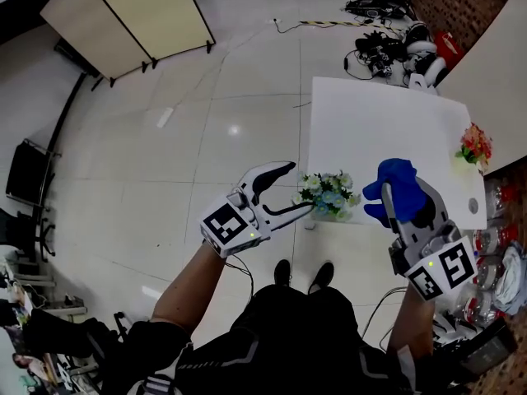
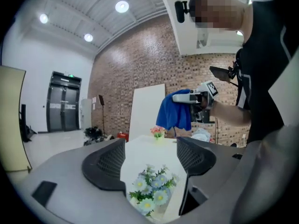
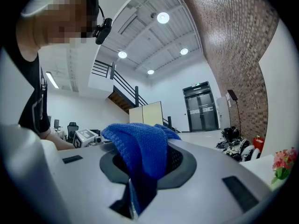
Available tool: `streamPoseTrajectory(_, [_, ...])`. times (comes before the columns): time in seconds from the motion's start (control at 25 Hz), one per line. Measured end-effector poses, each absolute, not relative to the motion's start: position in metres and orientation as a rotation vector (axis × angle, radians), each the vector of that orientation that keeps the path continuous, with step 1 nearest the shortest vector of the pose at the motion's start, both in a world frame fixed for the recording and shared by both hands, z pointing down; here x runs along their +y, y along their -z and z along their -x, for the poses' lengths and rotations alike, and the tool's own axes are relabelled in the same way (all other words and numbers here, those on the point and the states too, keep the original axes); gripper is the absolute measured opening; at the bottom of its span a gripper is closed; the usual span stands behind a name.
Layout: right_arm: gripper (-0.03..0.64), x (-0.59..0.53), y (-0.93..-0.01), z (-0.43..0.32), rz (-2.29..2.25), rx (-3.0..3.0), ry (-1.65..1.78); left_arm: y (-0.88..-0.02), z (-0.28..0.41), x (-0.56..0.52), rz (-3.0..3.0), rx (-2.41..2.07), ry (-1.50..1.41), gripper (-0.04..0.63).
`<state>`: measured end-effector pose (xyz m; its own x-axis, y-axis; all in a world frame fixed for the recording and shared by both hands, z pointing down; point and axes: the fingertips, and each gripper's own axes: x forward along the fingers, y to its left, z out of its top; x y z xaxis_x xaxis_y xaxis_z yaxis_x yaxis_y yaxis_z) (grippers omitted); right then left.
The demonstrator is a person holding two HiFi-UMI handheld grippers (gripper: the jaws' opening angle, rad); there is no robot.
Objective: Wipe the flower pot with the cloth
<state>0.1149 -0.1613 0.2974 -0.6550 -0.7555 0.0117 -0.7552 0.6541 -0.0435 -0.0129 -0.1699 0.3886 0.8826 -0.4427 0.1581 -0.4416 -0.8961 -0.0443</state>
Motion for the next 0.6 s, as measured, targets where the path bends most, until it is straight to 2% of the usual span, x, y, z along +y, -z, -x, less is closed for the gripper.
streamPoseTrajectory(0.04, [0.081,-0.164,-0.301,-0.118,1.290,2.856,0.081,-0.402,0.010,-0.173,3.047,0.690,0.297,0.346])
streamPoseTrajectory(0.12, [0.081,-0.172,-0.310,-0.125,1.273,2.875,0.101,-0.427,-0.001,-0.182,3.028,0.629,0.359,0.371])
streamPoseTrajectory(0.4, [0.081,-0.194,-0.341,-0.131,1.335,2.886,0.174,-0.492,-0.019,-0.192,3.050,0.446,0.497,0.550])
streamPoseTrajectory(0.52, [0.081,-0.194,-0.354,-0.137,1.408,2.874,0.210,-0.526,-0.011,-0.191,3.073,0.398,0.546,0.595])
streamPoseTrajectory(0.6, [0.081,-0.193,-0.365,-0.143,1.467,2.871,0.223,-0.553,-0.007,-0.189,3.099,0.362,0.557,0.595])
